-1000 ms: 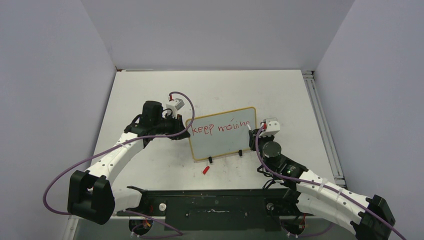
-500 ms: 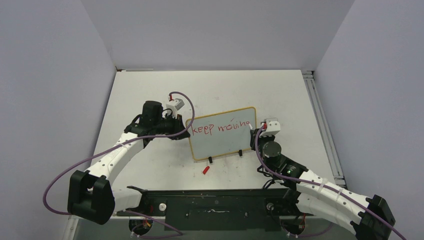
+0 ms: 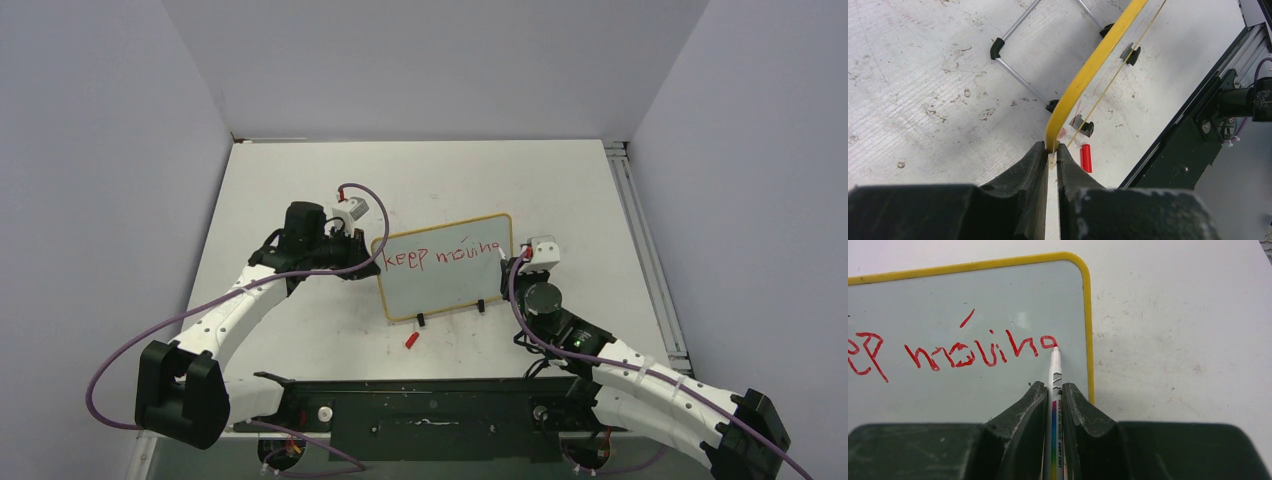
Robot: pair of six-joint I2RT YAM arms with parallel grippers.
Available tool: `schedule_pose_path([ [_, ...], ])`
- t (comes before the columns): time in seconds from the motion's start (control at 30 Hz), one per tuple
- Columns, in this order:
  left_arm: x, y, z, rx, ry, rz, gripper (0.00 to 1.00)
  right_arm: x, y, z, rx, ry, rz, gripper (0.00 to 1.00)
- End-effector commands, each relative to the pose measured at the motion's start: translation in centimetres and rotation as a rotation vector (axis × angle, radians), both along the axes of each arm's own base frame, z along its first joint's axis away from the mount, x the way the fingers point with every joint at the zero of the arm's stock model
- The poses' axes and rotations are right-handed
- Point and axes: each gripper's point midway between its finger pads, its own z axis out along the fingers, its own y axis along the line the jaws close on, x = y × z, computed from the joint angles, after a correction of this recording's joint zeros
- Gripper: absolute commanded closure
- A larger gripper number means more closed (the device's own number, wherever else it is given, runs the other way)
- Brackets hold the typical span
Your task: Write a sentence on the whiteboard
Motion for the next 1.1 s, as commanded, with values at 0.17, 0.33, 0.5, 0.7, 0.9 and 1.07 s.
schedule_pose_path([
  [0.17, 0.7, -0.5, 1.9, -0.031, -0.045, -0.004, 1.00, -0.1, -0.6, -0.1, 0.032, 0.018, -0.040, 0.95],
  [0.33, 0.6, -0.5, 2.1, -0.034, -0.049, -0.005, 1.00, -0.4, -0.4, -0.9, 0.036, 0.043, -0.033, 0.95],
  [0.5, 0.6, -0.5, 2.3, -0.038, -0.054, -0.006, 1.00, -0.7, -0.2, -1.6, 0.039, 0.062, -0.027, 0.95],
  [0.7, 0.5, -0.6, 2.4, -0.041, -0.056, -0.007, 1.00, -1.1, 0.4, -1.8, 0.040, 0.066, -0.016, 0.95],
  [0.9, 0.5, -0.5, 2.5, -0.043, -0.059, -0.007, 1.00, -1.2, 1.2, -1.1, 0.042, 0.045, -0.006, 0.95],
  [1.07, 0.5, -0.5, 2.4, -0.041, -0.059, -0.003, 1.00, -1.2, 1.6, 0.3, 0.058, 0.007, -0.011, 0.95],
])
